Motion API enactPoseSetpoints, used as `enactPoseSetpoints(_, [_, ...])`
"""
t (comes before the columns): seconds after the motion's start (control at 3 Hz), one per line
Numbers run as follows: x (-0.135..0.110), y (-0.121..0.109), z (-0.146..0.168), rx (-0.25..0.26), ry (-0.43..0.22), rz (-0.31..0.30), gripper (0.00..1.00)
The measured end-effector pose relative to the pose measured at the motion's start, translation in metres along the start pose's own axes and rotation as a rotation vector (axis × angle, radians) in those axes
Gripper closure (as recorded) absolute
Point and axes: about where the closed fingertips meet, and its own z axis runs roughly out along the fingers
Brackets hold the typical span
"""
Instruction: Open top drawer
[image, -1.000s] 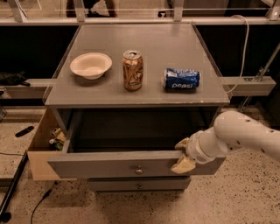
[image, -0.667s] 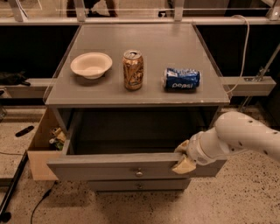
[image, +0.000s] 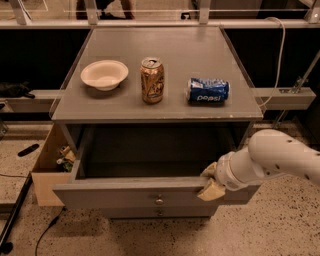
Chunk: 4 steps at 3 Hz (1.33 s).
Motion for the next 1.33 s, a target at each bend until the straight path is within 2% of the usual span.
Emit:
enactPoseSetpoints(0.33, [-0.0001,0.0,-0.0002,0.0,0.0,0.0,1.0])
enactPoseSetpoints(0.67, [-0.0001,0.0,-0.0002,0.0,0.0,0.0,0.82])
enactPoseSetpoints(1.33, [-0.0001,0.0,-0.0001,0.0,0.0,0.0,0.35])
